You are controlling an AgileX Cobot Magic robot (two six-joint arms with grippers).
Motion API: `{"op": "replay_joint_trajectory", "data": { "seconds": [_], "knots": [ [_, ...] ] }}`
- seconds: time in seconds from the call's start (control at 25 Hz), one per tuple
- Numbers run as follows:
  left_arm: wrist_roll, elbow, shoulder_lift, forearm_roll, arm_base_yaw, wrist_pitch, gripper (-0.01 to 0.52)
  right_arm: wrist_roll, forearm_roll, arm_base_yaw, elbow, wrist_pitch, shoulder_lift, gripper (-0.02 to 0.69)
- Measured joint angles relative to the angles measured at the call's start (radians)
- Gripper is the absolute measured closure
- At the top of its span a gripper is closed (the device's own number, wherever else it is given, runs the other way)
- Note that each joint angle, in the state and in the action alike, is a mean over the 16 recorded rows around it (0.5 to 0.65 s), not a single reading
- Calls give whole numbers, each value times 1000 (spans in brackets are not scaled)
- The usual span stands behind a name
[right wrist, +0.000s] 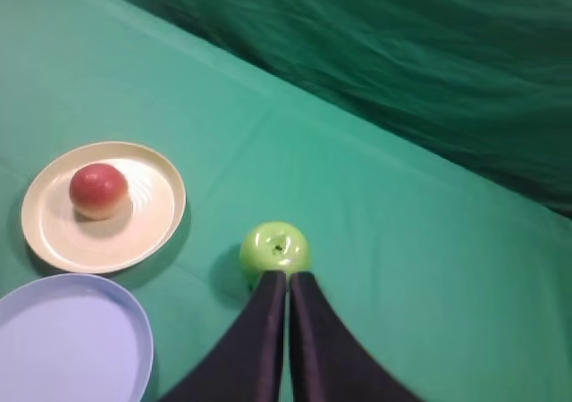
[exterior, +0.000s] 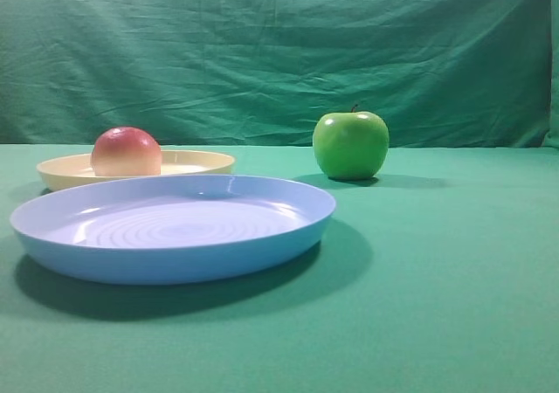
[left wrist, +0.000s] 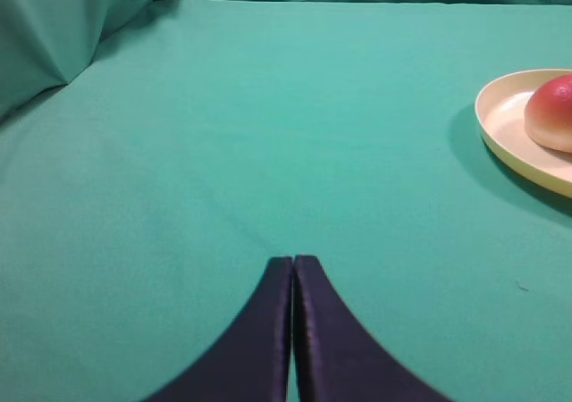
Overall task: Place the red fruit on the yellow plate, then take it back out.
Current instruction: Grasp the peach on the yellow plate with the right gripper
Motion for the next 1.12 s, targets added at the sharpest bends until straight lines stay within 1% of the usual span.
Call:
{"op": "replay_joint_trajectory", "data": {
  "seconds": [0.32,0.48,0.68,1.12],
  "knots": [
    [0,0,0,0,0,0,514,1,83,-207,290,-192,-243,665],
    [0,0,0,0,0,0,514,2,110,-289,457,-287,-374,665],
    [0,0,0,0,0,0,514,2,128,-362,667,-376,-547,665],
    [0,0,0,0,0,0,514,3,175,-478,1072,-507,-897,665]
  ]
}}
